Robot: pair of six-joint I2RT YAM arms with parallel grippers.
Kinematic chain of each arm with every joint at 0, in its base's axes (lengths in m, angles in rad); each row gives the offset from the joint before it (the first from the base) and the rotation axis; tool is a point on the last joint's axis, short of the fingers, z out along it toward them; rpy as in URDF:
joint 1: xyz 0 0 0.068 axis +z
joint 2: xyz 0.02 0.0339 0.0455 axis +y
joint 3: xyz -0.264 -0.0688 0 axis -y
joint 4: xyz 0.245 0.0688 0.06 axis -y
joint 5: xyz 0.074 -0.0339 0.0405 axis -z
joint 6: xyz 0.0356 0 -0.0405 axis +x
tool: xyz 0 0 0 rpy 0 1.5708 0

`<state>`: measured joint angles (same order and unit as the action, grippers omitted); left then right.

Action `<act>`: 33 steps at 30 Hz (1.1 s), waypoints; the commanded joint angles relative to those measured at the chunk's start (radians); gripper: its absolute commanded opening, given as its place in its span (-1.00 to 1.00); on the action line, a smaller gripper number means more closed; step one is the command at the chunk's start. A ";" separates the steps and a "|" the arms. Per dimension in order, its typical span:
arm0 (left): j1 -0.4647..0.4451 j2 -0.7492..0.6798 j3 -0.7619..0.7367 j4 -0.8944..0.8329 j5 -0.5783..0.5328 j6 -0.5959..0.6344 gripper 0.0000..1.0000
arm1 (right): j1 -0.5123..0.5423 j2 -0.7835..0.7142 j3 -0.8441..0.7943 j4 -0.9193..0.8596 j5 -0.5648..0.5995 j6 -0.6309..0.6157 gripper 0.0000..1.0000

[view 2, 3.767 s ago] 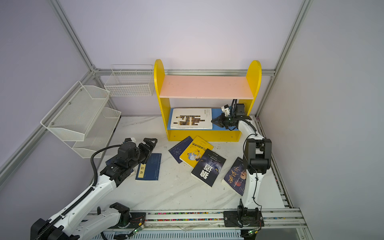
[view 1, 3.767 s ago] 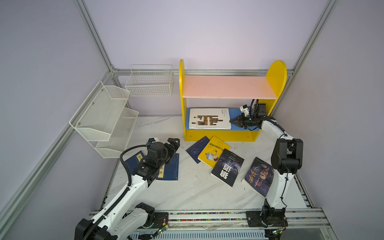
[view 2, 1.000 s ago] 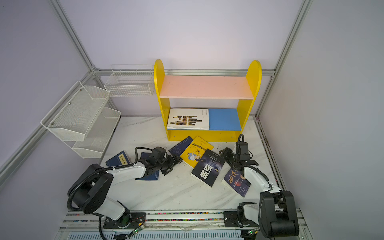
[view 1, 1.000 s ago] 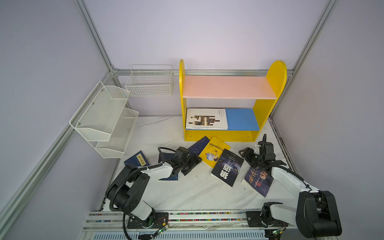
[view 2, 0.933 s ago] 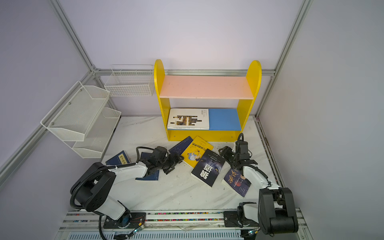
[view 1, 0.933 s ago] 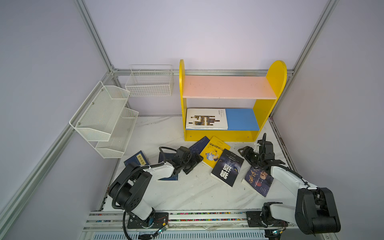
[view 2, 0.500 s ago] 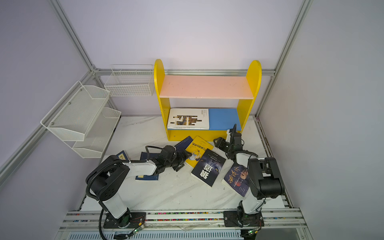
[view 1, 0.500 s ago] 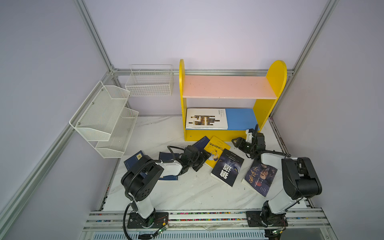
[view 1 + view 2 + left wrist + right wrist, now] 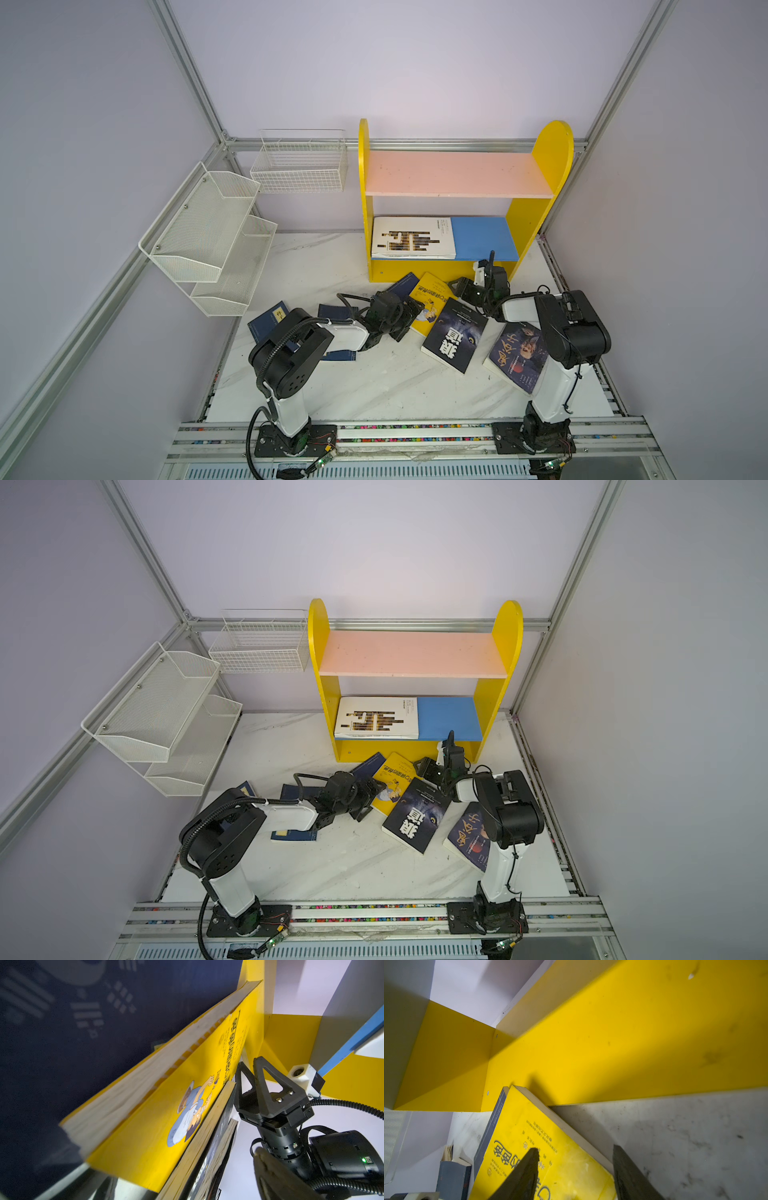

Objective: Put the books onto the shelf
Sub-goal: 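Grip the yellow cartoon book's edges with both grippers from opposite sides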

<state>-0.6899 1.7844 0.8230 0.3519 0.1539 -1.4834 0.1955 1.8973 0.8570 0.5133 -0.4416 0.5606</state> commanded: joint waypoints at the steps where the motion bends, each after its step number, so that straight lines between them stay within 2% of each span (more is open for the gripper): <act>1: -0.005 0.020 0.055 0.066 -0.026 -0.001 0.93 | 0.034 0.080 0.041 -0.021 -0.093 0.019 0.15; 9: -0.005 -0.053 0.012 0.218 -0.089 0.064 0.80 | 0.082 0.068 0.042 -0.099 -0.128 -0.001 0.06; 14: -0.005 -0.138 -0.023 0.200 -0.133 0.083 0.71 | 0.084 0.005 0.016 -0.123 -0.127 0.011 0.04; 18: -0.005 -0.166 -0.031 0.134 -0.129 0.071 0.54 | 0.087 -0.033 0.001 -0.116 -0.140 0.033 0.03; 26: -0.006 -0.198 -0.038 -0.001 -0.137 0.060 -0.06 | 0.110 -0.081 -0.034 -0.078 -0.140 0.097 -0.01; 30: -0.005 -0.219 -0.042 -0.011 -0.129 0.074 -0.50 | 0.113 -0.109 -0.040 -0.074 -0.138 0.112 -0.01; 33: 0.004 -0.257 -0.034 -0.033 -0.105 0.124 -0.66 | 0.114 -0.145 -0.011 -0.109 -0.140 0.092 0.13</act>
<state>-0.6895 1.6085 0.8127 0.2901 0.0235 -1.4117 0.3027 1.8015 0.8249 0.4244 -0.5659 0.6487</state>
